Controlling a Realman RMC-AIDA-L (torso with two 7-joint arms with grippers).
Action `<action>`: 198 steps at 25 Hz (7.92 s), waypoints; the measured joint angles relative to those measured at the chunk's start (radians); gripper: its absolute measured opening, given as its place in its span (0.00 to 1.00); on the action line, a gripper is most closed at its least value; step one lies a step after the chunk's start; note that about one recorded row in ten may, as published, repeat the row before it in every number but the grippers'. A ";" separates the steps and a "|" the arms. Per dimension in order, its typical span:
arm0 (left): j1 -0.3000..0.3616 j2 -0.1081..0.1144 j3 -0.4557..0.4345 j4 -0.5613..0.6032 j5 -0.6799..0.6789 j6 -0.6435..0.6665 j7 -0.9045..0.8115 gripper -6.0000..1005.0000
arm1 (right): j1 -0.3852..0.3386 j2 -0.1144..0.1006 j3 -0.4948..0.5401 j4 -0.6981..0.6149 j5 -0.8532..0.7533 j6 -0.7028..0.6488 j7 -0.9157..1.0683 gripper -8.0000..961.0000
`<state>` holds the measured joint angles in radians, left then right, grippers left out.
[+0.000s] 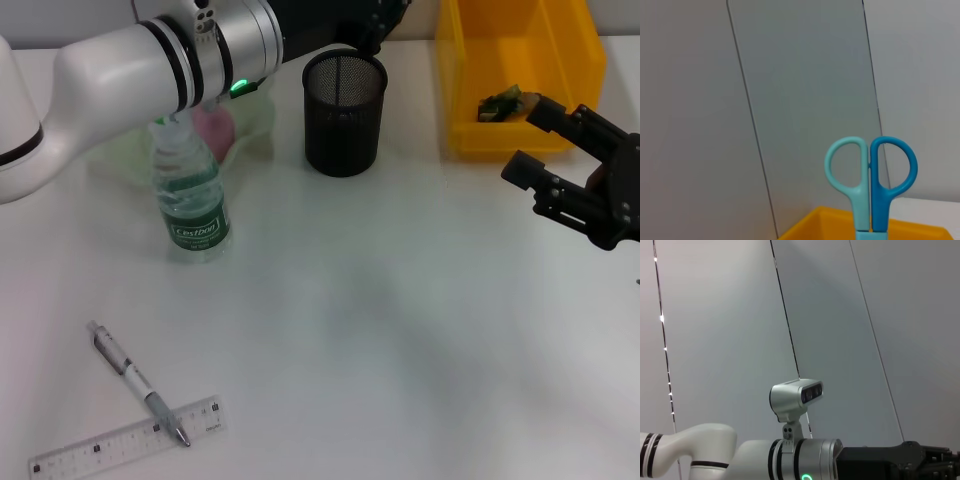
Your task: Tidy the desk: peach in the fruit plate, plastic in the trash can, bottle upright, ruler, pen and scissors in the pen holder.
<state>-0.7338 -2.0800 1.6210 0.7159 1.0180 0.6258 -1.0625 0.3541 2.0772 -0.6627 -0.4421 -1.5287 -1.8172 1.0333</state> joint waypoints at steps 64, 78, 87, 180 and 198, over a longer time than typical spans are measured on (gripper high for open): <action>0.050 0.000 0.082 -0.029 -0.075 -0.028 0.013 0.27 | 0.000 0.003 -0.011 0.002 -0.006 0.002 -0.028 0.82; 0.060 0.000 0.107 -0.029 -0.099 -0.058 0.013 0.27 | -0.001 0.004 -0.012 0.002 -0.007 -0.001 -0.029 0.82; 0.062 0.000 0.120 -0.029 -0.101 -0.082 0.013 0.28 | 0.002 0.004 -0.012 0.002 -0.005 -0.011 -0.029 0.82; 0.418 0.015 -0.474 0.883 1.040 0.945 -1.064 0.37 | 0.001 -0.088 0.142 -0.291 -0.207 -0.204 0.451 0.82; 0.380 0.027 -0.498 0.879 1.304 1.179 -0.954 0.37 | 0.017 -0.059 0.028 -0.392 -0.350 -0.331 0.393 0.82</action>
<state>-0.3540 -2.0529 1.1230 1.5953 2.3216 1.8045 -2.0167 0.3713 2.0181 -0.6351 -0.8337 -1.8786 -2.1484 1.4268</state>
